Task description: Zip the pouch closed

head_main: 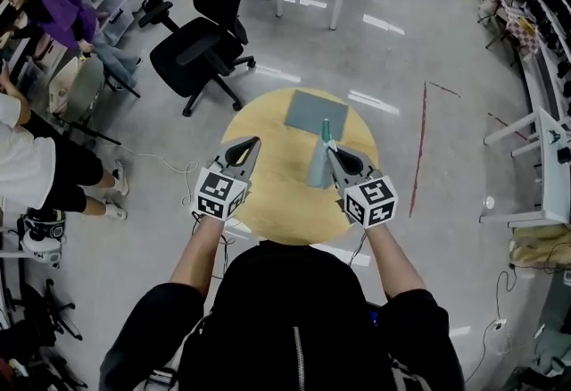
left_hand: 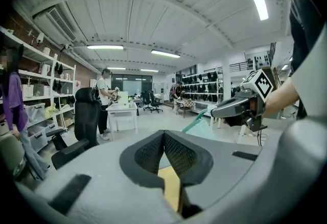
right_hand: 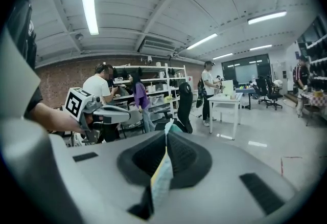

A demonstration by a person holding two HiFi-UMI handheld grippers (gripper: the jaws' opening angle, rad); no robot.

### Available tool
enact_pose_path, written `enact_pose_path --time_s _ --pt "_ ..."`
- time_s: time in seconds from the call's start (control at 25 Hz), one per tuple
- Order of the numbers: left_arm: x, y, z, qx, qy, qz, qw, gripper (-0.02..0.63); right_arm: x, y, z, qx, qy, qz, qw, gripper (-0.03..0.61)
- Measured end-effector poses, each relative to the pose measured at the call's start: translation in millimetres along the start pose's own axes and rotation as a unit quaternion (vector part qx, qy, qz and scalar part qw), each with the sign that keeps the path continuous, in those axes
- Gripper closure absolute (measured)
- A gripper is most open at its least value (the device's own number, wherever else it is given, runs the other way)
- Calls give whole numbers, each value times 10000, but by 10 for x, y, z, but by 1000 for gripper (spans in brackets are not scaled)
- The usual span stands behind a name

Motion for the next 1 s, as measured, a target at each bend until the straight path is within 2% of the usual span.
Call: enact_pose_path --time_s 0.24,1.0 --pt "-22 2 -9 -3 -33 26 10000 614 -5 -6 34 53 -140 52 9999 568" --pt "-112 7 -29 -56 -155 124 9998 614 -3 -48 49 61 -128 56 9999 568"
Point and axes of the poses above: the fingertips, and each gripper's own axes: y forward along the fingers, z to its left, x out of its top, the point moved 5 cm from there along -y, backward along the fingers, and after that the axes turned 10 degrees about -y, right-handed, at the moved point
